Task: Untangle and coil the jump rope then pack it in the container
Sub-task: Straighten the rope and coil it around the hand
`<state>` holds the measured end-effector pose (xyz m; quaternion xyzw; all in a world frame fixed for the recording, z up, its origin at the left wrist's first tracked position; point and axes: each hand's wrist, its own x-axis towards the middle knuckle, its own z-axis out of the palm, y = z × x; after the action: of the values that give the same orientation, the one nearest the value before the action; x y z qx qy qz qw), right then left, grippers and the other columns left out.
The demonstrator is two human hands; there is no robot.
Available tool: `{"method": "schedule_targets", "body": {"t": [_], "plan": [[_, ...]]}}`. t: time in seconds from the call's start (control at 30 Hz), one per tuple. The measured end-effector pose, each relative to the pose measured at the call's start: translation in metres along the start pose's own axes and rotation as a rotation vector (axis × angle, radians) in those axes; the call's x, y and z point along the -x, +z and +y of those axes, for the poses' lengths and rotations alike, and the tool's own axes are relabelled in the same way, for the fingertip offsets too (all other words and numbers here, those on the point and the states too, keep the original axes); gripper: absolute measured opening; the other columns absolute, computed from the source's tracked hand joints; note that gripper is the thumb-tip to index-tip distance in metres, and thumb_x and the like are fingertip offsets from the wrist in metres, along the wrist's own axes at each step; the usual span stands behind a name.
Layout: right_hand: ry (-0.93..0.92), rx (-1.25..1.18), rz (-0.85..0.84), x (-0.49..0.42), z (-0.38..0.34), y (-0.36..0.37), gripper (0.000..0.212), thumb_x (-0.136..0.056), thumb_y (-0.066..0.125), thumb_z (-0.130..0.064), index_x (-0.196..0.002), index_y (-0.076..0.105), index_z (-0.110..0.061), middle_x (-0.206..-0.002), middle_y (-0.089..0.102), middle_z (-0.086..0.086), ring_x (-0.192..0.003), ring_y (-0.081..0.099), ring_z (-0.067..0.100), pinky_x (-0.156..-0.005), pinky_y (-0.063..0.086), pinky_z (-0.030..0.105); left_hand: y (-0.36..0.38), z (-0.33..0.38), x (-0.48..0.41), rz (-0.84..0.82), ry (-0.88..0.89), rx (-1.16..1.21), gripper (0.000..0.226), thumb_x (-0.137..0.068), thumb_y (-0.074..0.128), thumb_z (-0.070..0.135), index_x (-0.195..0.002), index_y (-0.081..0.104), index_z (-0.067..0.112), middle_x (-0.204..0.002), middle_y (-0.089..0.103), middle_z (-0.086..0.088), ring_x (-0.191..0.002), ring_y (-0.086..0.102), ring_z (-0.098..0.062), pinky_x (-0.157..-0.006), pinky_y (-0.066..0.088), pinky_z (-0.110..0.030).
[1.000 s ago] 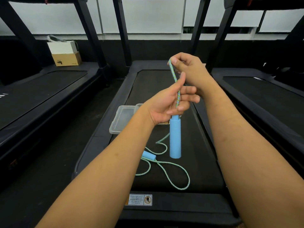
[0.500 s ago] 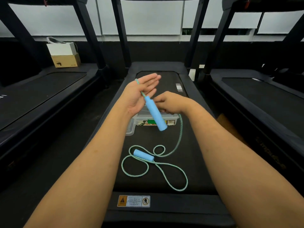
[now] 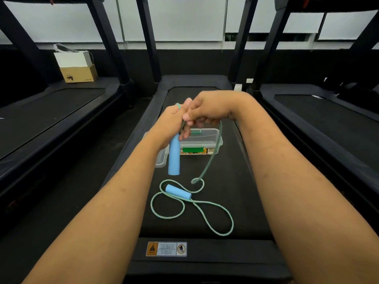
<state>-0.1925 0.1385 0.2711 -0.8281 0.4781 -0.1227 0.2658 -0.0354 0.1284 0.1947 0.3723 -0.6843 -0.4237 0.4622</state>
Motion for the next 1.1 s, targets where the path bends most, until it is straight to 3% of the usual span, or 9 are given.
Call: {"method": "schedule_targets", "body": {"t": [0.13,0.3,0.43,0.6,0.67,0.77,0.87,0.97,1.1], "plan": [[-0.083,-0.073,0.123,0.005,0.006,-0.012,0.033,-0.096,0.064,-0.039,-0.091,0.069,-0.007,-0.062,0.044,-0.003,-0.056,0.035,0.011,-0.050,0.032,0.022,0.006,0.015,0.008,-0.159,-0.205,0.136,0.098,-0.081,0.014,0.087,-0.066,0.063,0.003,-0.042,0.025,-0.004,-0.036,0.022,-0.015,-0.040,0.032,-0.024],[-0.220,-0.304,0.258,0.003,0.023,-0.006,0.032,-0.097,0.064,-0.038,-0.084,0.065,-0.008,-0.066,0.033,0.006,-0.054,0.027,0.010,-0.051,0.025,0.023,0.010,0.026,0.010,-0.357,-0.300,0.298,0.091,-0.079,0.013,0.088,-0.057,0.052,0.009,-0.044,0.032,-0.006,-0.042,0.033,-0.019,-0.049,0.043,-0.029],[-0.274,-0.421,0.361,0.004,0.024,-0.010,0.031,-0.097,0.063,-0.038,-0.078,0.063,-0.013,-0.061,0.036,-0.001,-0.055,0.026,0.011,-0.053,0.025,0.025,0.011,0.021,0.014,-0.481,-0.231,0.155,0.062,-0.100,0.034,0.057,-0.068,0.055,0.009,-0.057,0.052,-0.010,-0.063,0.053,-0.024,-0.078,0.054,-0.037],[-0.271,-0.440,0.358,0.002,0.028,-0.008,0.032,-0.096,0.064,-0.040,-0.083,0.066,-0.011,-0.062,0.033,0.000,-0.055,0.024,0.012,-0.052,0.025,0.024,0.009,0.023,0.018,-0.532,-0.152,0.192,0.048,-0.108,0.036,0.020,-0.122,0.047,-0.024,-0.072,0.071,0.004,-0.082,0.067,-0.017,-0.090,0.051,-0.033],[-0.267,-0.456,0.363,0.002,0.030,-0.007,0.034,-0.096,0.065,-0.039,-0.089,0.068,-0.006,-0.061,0.032,-0.001,-0.054,0.023,0.011,-0.050,0.024,0.023,0.009,0.025,0.019,-0.550,-0.110,0.290,0.037,-0.106,0.038,0.012,-0.130,0.052,-0.013,-0.095,0.076,0.000,-0.099,0.070,-0.019,-0.088,0.053,-0.028],[-0.281,-0.471,0.431,0.001,0.034,-0.007,0.034,-0.097,0.065,-0.034,-0.091,0.068,0.000,-0.054,0.044,-0.009,-0.049,0.032,0.007,-0.048,0.031,0.018,0.013,0.030,0.018,-0.494,-0.073,0.417,0.030,-0.104,0.040,0.006,-0.127,0.060,0.007,-0.113,0.073,-0.005,-0.108,0.069,-0.018,-0.078,0.054,-0.019],[-0.282,-0.526,0.455,-0.003,0.040,-0.001,0.033,-0.095,0.067,-0.028,-0.089,0.066,0.005,-0.074,0.063,0.004,-0.068,0.054,0.015,-0.063,0.045,0.028,0.016,0.034,0.015,-0.381,-0.032,0.500,0.029,-0.101,0.047,0.018,-0.122,0.064,0.007,-0.101,0.075,-0.002,-0.064,0.064,-0.005,-0.050,0.046,-0.011],[-0.205,-0.430,0.419,-0.008,0.046,0.014,0.020,-0.093,0.057,-0.022,-0.085,0.072,-0.013,-0.068,0.054,0.003,-0.060,0.038,0.014,-0.054,0.030,0.028,0.012,0.035,0.010,-0.289,-0.025,0.564,0.050,-0.102,0.041,0.040,-0.121,0.066,0.001,-0.079,0.073,-0.002,-0.038,0.046,-0.005,-0.038,0.037,-0.012],[-0.057,-0.358,0.190,-0.017,0.043,0.041,0.017,-0.096,0.046,-0.010,-0.087,0.061,-0.013,-0.067,0.045,0.004,-0.057,0.030,0.012,-0.050,0.026,0.024,0.005,0.030,0.008,-0.188,-0.041,0.643,0.051,-0.106,0.037,0.039,-0.121,0.065,-0.002,-0.107,0.074,-0.015,-0.084,0.073,-0.018,-0.070,0.059,-0.022]]}}
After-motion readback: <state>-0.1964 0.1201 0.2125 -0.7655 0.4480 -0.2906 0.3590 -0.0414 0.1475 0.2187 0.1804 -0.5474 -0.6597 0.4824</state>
